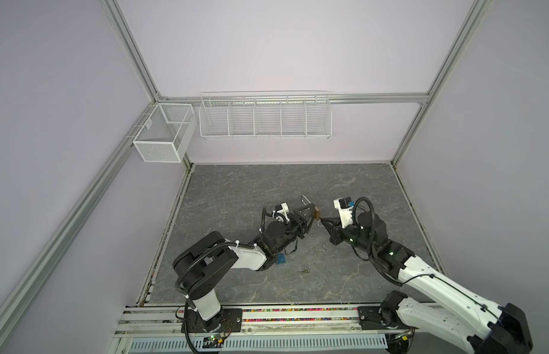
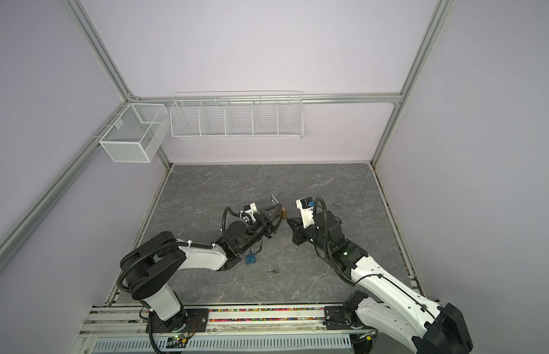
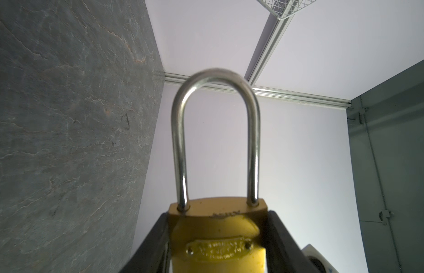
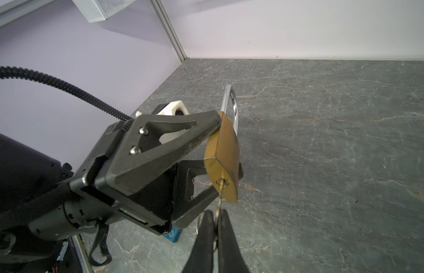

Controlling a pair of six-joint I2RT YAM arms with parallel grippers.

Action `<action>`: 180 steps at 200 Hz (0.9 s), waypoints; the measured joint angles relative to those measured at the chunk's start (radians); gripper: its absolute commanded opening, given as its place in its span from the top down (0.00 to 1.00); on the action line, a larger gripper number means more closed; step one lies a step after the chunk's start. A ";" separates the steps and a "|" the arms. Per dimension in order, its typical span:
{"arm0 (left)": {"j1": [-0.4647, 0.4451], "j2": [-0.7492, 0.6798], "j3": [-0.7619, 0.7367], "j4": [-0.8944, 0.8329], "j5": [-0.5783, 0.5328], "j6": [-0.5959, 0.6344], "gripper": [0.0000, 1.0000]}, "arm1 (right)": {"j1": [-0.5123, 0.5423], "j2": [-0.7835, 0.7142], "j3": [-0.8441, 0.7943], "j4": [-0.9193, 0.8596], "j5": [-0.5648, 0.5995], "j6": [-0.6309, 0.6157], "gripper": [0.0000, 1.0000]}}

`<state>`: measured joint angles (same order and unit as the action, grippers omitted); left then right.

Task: Unlock with the key

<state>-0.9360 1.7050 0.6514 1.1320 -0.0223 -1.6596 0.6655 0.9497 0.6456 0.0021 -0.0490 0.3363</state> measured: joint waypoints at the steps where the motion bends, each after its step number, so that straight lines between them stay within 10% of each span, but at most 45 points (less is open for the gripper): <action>1: 0.000 0.000 0.000 -0.001 0.000 0.000 1.00 | 0.000 0.000 0.002 -0.002 0.000 0.000 0.93; 180: 0.010 -0.163 0.076 -0.423 -0.090 0.200 1.00 | 0.019 -0.076 0.059 -0.169 0.038 0.038 0.94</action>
<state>-0.9264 1.5421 0.7269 0.7086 -0.1120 -1.4601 0.6849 0.8738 0.7048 -0.1669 -0.0113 0.3740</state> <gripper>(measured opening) 0.508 0.069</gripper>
